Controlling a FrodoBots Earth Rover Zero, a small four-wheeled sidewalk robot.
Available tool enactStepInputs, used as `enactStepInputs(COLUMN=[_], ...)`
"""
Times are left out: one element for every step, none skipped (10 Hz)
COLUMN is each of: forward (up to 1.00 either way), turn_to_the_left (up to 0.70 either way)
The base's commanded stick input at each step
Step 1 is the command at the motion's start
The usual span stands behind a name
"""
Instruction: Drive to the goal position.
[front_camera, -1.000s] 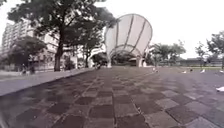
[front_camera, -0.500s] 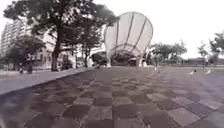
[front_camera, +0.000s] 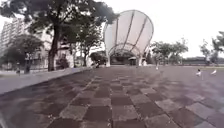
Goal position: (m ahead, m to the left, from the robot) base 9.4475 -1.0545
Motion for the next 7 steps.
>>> enactStepInputs(forward=[1.0,1.0,1.0,1.0,1.0,1.0,1.0], turn_to_the_left=[0.0,0.0,0.0,0.0,0.0,0.0,0.0])
